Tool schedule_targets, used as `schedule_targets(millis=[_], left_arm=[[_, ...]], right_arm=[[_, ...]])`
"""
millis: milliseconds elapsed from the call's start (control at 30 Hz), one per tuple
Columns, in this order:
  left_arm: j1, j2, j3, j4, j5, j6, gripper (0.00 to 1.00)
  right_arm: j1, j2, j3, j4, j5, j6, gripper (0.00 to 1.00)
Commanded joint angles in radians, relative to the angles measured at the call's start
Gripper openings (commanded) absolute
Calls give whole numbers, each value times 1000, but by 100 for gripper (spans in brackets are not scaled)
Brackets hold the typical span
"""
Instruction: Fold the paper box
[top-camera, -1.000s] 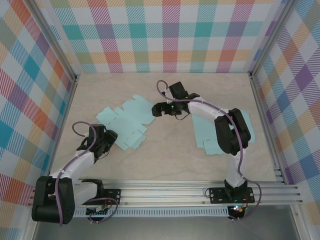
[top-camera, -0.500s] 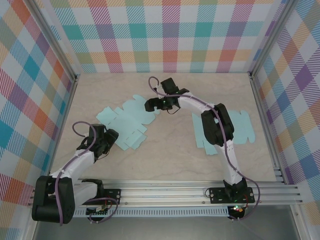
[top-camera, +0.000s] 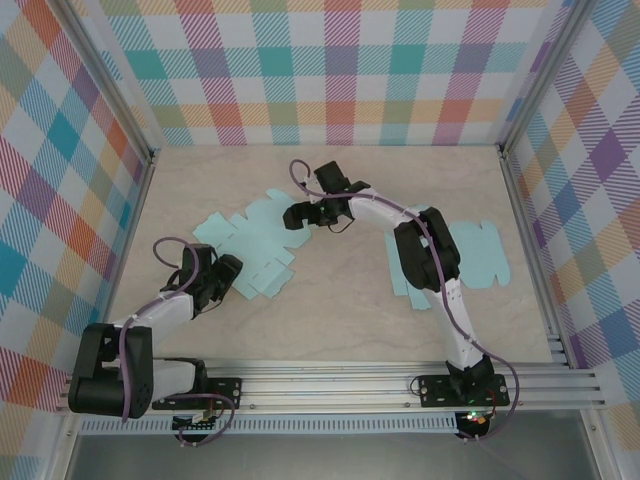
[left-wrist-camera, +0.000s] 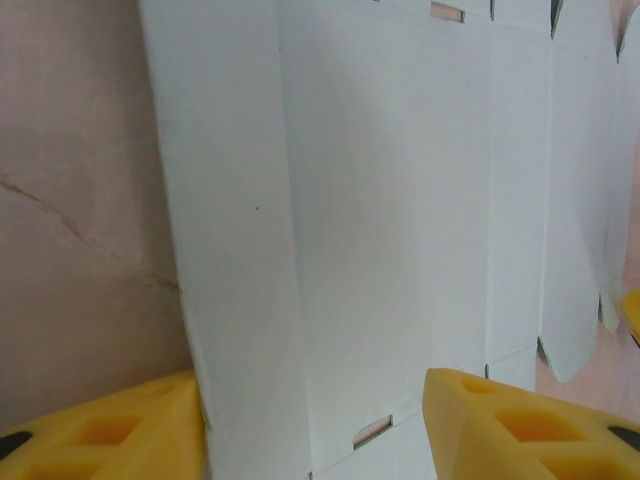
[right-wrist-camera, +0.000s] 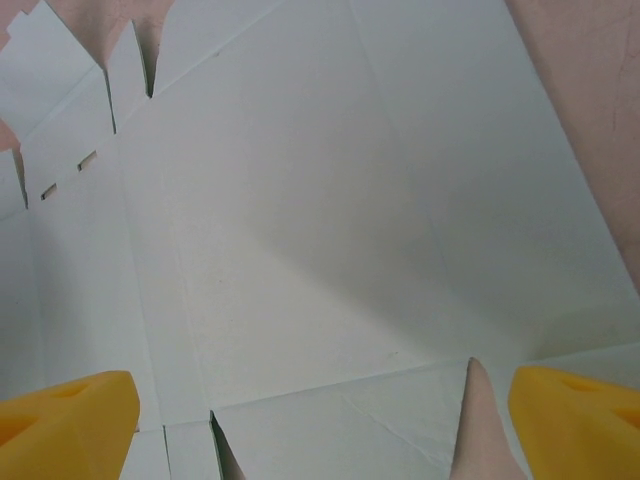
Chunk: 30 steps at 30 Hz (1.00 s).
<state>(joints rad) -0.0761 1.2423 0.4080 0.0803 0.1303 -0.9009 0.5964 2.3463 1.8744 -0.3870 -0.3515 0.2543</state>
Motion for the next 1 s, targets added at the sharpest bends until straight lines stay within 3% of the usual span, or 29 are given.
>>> schedule_targets(millis=[0, 567, 967], left_arm=[[4, 17, 2, 58, 20, -1, 56], [5, 97, 25, 67, -61, 94, 34], [4, 78, 88, 35, -58, 214, 4]], right_arm=[[6, 28, 24, -13, -28, 3, 95], [6, 31, 22, -15, -53, 10, 95], [6, -16, 0, -35, -42, -11, 95]])
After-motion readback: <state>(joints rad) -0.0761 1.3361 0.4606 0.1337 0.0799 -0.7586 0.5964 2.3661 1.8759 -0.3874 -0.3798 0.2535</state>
